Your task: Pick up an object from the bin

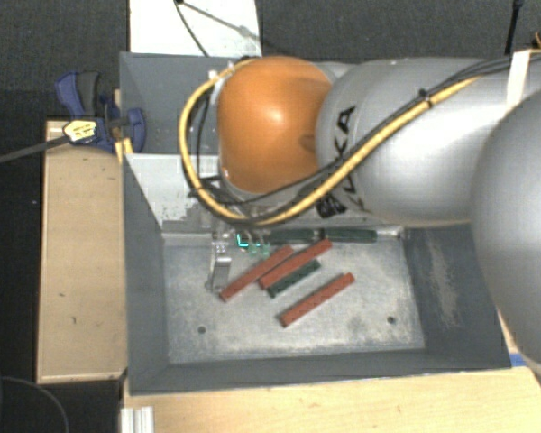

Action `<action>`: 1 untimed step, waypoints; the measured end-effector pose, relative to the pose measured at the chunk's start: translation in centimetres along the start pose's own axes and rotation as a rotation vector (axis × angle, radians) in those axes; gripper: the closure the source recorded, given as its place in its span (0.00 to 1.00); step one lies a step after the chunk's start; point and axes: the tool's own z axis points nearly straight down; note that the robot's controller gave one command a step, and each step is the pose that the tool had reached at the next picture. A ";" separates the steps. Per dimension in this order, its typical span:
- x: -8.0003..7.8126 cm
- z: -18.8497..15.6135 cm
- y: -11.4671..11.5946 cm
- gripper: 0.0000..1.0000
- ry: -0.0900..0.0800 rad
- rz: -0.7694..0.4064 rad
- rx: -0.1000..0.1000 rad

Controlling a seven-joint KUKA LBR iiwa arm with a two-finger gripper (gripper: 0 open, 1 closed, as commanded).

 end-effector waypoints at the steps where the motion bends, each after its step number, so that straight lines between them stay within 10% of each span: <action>1: -0.2 11.7 -5.5 0.00 0.001 -0.102 0.002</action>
Offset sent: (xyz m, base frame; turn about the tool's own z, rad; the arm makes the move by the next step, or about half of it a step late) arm 0.0029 -0.0520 -0.1130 -0.1047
